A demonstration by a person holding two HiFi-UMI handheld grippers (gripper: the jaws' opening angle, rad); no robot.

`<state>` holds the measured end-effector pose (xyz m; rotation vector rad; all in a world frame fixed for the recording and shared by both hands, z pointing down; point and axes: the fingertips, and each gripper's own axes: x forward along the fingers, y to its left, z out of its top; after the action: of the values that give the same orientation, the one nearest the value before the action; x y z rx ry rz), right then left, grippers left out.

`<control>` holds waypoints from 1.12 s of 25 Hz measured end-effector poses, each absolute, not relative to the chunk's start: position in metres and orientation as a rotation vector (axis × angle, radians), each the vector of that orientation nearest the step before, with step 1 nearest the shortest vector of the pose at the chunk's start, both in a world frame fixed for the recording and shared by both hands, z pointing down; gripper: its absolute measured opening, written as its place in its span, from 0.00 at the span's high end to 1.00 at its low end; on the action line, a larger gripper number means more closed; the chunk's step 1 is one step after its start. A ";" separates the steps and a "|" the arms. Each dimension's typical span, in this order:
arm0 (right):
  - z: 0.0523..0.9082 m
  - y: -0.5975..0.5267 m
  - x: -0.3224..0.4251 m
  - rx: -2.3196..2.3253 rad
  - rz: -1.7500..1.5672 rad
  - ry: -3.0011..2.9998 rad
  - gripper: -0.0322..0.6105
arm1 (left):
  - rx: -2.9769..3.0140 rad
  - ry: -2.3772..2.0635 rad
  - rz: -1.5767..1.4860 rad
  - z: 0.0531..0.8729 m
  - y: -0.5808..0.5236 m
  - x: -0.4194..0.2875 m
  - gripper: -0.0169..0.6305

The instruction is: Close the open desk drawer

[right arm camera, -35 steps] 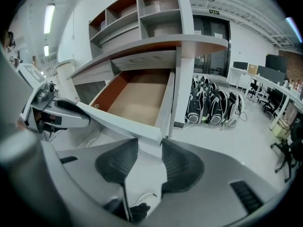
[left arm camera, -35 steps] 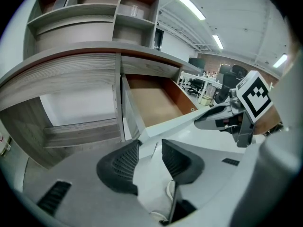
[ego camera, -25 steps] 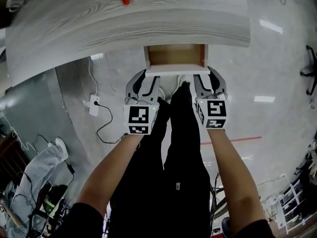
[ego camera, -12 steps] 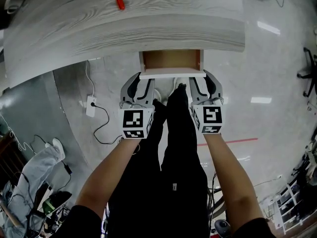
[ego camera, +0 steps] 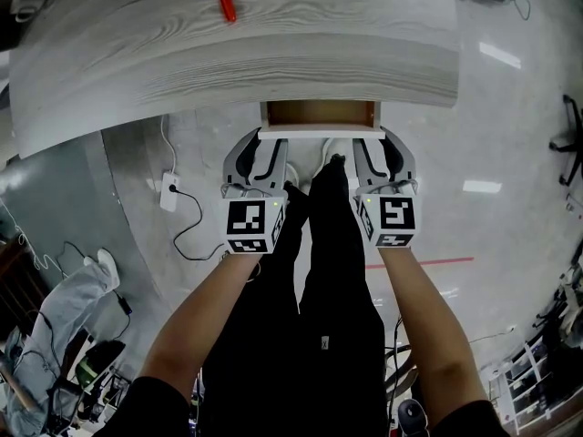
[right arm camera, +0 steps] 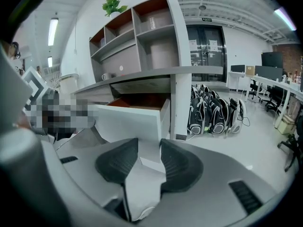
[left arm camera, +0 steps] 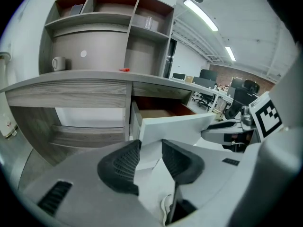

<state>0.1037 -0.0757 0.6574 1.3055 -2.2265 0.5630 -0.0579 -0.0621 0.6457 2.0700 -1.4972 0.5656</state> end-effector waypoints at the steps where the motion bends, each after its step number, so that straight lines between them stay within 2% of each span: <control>1: 0.657 -0.078 0.103 1.304 0.563 -2.229 0.69 | 2.067 -1.502 0.563 0.645 -0.065 -0.059 0.73; 28: 0.659 -0.142 0.096 1.315 0.553 -2.272 0.69 | 2.071 -1.585 0.545 0.644 -0.129 -0.063 0.73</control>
<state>0.0961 -0.1419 0.6586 1.3148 -2.2715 0.5532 -0.0634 -0.1287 0.6440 2.0711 -1.5848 0.5447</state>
